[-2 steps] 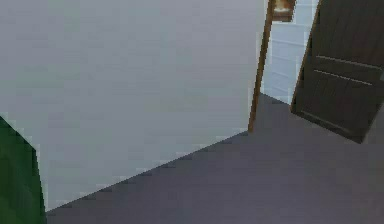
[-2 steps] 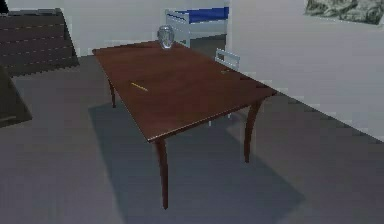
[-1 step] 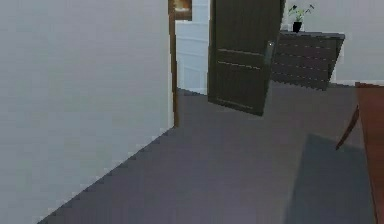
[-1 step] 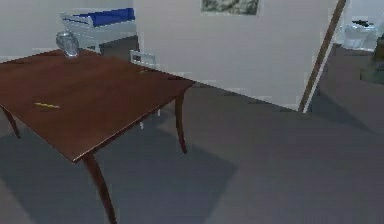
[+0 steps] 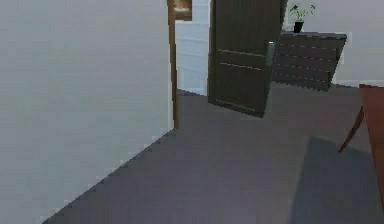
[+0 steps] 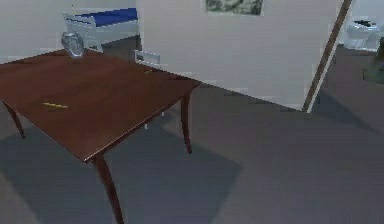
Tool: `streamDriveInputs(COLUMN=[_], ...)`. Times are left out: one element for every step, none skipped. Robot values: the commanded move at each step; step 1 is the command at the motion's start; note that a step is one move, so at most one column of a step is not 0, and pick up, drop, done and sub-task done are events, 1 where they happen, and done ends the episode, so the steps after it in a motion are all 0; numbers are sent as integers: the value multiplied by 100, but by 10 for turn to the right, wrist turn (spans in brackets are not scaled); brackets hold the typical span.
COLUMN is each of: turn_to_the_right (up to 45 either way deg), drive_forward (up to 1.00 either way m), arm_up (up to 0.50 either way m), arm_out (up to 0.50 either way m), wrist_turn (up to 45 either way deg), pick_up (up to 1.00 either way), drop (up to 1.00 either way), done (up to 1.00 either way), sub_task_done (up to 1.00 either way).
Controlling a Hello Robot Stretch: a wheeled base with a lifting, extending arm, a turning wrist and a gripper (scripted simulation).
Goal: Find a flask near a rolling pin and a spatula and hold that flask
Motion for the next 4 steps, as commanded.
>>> streamDriveInputs(turn_to_the_right=[-90, 0, 210, 0], drive_forward=[0, 45, 0, 100], arm_up=[0, 0, 0, 0], arm_out=[0, 0, 0, 0], wrist_turn=[0, 0, 0, 0], pick_up=[0, 0, 0, 0], drop=[0, 0, 0, 0], done=[0, 0, 0, 0], sub_task_done=[0, 0, 0, 0])
